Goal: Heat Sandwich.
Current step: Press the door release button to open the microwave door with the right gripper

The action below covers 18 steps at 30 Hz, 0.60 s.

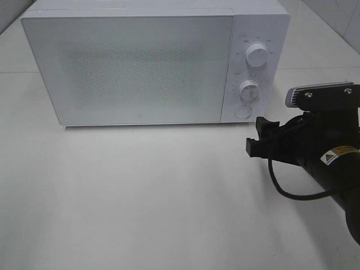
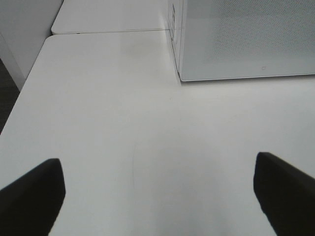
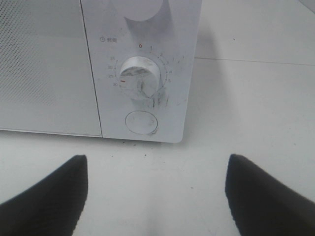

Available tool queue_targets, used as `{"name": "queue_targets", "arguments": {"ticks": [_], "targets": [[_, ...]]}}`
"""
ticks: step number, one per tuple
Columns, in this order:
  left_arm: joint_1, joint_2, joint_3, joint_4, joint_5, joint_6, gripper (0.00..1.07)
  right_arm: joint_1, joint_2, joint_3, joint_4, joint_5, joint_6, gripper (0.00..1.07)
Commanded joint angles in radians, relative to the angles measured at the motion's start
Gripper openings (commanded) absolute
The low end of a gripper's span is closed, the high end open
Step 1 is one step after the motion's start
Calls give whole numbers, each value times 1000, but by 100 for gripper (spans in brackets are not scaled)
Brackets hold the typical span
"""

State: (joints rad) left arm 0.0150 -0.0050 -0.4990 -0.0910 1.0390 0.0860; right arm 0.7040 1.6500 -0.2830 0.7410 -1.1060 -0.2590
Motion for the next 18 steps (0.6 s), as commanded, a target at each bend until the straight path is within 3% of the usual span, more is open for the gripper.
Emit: {"name": "queue_targets", "arguments": {"ticks": [1,10,18], "targets": [[2,-26,3,-3,-3,2,98,35,9,-10,52,-26,-12,75],[2,-26,3,-3,-3,2,98,43,9,-10,56,-30,-5,75],[2,-26,3,-3,-3,2,98,43,9,-10,56,-30,210,75]]}}
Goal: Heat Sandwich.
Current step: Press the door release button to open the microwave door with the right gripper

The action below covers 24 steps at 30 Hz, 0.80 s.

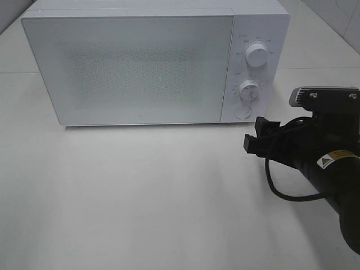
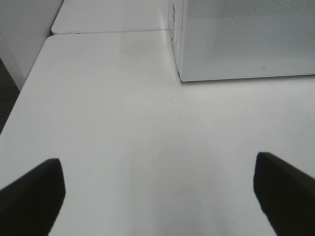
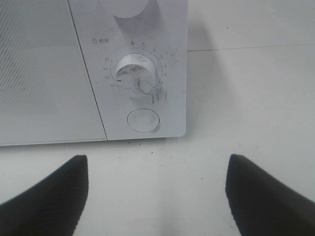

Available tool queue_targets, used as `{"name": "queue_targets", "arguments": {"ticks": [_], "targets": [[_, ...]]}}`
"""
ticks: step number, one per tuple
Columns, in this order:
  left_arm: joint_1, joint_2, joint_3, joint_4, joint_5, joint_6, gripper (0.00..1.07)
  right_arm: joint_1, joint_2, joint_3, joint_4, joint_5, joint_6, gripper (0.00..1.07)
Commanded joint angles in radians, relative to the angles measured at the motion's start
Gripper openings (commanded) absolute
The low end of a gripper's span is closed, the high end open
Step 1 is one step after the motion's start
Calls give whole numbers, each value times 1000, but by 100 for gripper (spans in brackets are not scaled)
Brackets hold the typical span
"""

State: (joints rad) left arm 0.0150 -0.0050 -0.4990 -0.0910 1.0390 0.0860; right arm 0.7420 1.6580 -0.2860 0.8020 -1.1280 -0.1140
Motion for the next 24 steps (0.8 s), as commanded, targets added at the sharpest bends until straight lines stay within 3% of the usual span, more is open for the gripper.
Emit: {"name": "queue_targets", "arguments": {"ticks": [1,13,24], "targets": [[2,-26,3,-3,-3,2,98,5,1,-7,-5,-8,162,75],[2,-26,3,-3,-3,2,98,5,1,-7,-59,-4,939,75],[2,-26,3,-3,-3,2,98,5,2,-7,-62,13,1380,73]]}}
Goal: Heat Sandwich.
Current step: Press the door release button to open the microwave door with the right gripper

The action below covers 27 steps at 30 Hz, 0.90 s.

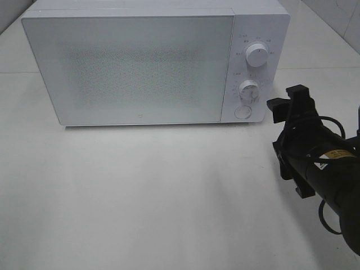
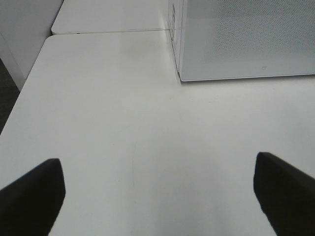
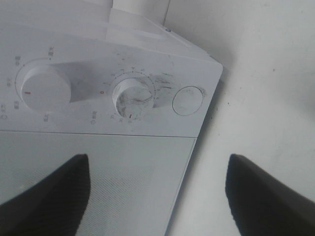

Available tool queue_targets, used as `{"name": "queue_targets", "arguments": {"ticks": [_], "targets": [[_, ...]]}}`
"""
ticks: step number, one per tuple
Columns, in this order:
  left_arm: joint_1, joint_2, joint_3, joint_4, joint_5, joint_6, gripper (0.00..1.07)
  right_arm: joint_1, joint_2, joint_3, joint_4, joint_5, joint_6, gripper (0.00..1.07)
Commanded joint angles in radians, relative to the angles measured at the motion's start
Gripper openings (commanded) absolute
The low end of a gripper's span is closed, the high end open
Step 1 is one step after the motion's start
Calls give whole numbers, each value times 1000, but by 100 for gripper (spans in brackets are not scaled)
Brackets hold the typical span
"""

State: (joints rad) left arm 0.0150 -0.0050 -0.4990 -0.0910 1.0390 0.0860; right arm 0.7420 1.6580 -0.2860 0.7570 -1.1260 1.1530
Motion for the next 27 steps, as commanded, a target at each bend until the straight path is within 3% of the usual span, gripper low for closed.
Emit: {"name": "queue_targets", "arguments": {"ticks": [1,7,8,10,11,12,13,14,27], "targets": [[2,-26,3,-3,-3,2,98,5,2,-7,-19,20,151,72],[2,-26,3,-3,-3,2,98,5,2,-7,-21,46,231,56],[2,-26,3,-3,-3,2,98,5,2,-7,-21,46,240,45],[2,-26,3,-3,-3,2,98,5,2,-7,-21,46,240,39],[2,-26,3,-3,-3,2,98,5,2,-7,-21,47,240,31],[2,-26,3,-3,-3,2,98,5,2,-7,-21,48,240,23],[2,-26,3,-3,-3,2,98,5,2,-7,-21,59,240,6],[2,-26,3,-3,-3,2,98,5,2,-7,-21,67,240,0],[2,-26,3,-3,-3,2,98,1,10,-12,-16,76,240,0]]}}
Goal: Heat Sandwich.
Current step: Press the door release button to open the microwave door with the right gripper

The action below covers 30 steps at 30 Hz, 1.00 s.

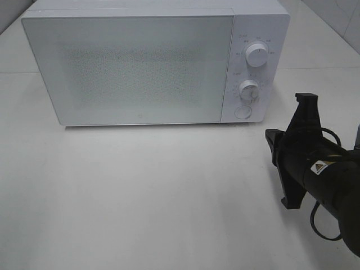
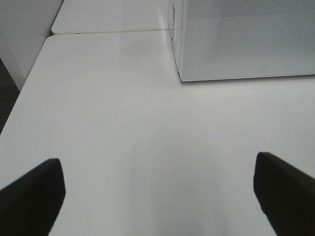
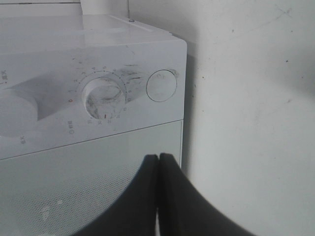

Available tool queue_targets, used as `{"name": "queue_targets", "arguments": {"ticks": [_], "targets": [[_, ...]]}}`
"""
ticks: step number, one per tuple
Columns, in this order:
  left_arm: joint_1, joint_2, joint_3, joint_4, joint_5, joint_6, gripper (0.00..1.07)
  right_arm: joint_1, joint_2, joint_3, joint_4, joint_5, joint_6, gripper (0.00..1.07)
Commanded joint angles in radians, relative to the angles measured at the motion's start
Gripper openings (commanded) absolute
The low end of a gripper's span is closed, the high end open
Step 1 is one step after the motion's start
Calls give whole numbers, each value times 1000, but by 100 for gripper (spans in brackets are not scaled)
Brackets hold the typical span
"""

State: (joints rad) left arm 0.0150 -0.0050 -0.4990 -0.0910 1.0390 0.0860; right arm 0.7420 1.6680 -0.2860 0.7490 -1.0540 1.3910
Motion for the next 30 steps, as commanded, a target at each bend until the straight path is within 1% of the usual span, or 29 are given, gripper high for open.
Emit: {"name": "queue_targets", "arguments": {"ticks": [1,2,5,6,9,12,15,16,20,25,29,30], "targets": [[2,-26,3,-3,-3,2,98,0,1,-19,-6,9,0,0],[2,-26,3,-3,-3,2,98,0,1,-19,-6,9,0,0],[2,-26,3,-3,-3,2,98,-48,35,-62,-68,71,4,0],[2,-26,3,-3,-3,2,98,-48,35,-62,-68,71,4,0],[2,-26,3,-3,-3,2,98,-92,84,-113,-146,79,27,0],[2,-26,3,-3,-3,2,98,-109,105,-139,-164,79,37,0],[2,-26,3,-3,-3,2,98,-143,149,-198,-190,122,55,0],[2,-26,3,-3,-3,2,98,-143,149,-198,-190,122,55,0],[2,-26,3,-3,-3,2,98,-197,211,-279,-248,143,55,0],[2,-26,3,-3,-3,2,98,-219,237,-324,-266,190,55,0],[2,-26,3,-3,-3,2,98,-276,288,-388,-299,224,52,0],[2,-26,3,-3,-3,2,98,-276,288,-388,-299,224,52,0]]}}
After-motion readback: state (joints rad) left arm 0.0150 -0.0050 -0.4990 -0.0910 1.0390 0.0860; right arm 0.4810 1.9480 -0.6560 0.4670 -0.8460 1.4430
